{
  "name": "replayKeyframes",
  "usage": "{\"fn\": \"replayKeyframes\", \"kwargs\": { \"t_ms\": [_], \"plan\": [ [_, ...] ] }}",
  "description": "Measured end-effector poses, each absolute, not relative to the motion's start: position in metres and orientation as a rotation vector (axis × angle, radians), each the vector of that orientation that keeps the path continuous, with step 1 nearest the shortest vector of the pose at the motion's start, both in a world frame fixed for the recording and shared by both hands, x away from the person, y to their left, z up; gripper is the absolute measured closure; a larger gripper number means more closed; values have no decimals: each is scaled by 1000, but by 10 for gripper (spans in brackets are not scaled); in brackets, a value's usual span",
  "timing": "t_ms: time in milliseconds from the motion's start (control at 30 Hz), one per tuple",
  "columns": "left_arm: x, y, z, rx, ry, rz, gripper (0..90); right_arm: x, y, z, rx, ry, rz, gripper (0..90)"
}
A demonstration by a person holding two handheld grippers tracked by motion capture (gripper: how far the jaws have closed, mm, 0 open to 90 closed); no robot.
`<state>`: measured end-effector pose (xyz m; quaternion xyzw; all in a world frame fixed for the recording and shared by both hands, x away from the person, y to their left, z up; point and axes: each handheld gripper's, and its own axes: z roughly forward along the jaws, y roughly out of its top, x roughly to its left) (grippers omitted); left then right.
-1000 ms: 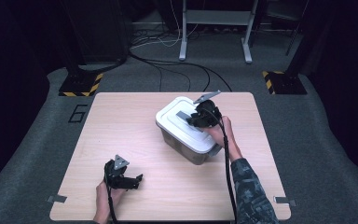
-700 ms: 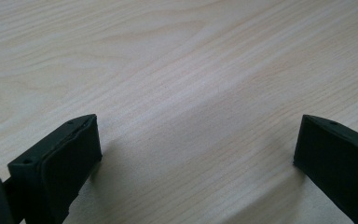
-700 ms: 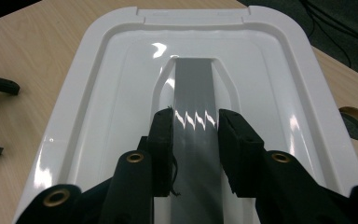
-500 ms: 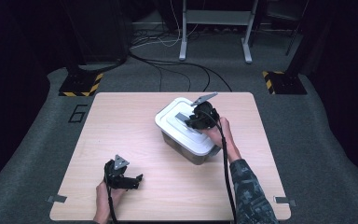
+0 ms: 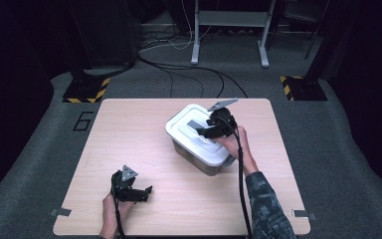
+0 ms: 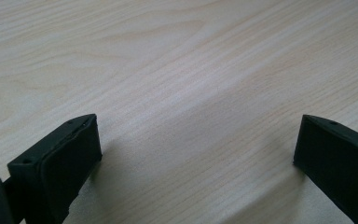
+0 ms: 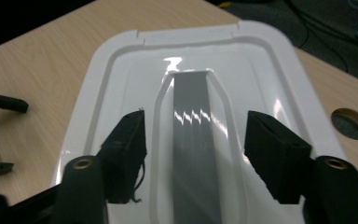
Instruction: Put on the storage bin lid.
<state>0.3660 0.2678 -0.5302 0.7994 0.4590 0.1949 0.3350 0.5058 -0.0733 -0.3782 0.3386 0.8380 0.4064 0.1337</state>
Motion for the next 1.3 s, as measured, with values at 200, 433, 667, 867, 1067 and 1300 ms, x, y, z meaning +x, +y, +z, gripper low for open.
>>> {"fn": "replayKeyframes", "kwargs": {
  "t_ms": [200,433,667,867,1067,1300],
  "plan": [
    [366,269,-530,2099,1191,508,1,478,-109,-361,1008,2295,1243,132],
    [366,268,-530,2095,1193,508,0,437,-166,-369,1085,2178,1223,64],
    [366,268,-530,2092,1195,508,0,406,-202,-395,1157,2143,1175,46],
    [366,268,-530,2092,1195,509,0,384,-223,-430,1236,2120,1141,39],
    [366,268,-530,2093,1194,508,0,369,-232,-464,1313,2120,1101,36],
    [366,268,-530,2093,1194,508,0,354,-236,-508,1393,2109,1028,35]
  ]
}}
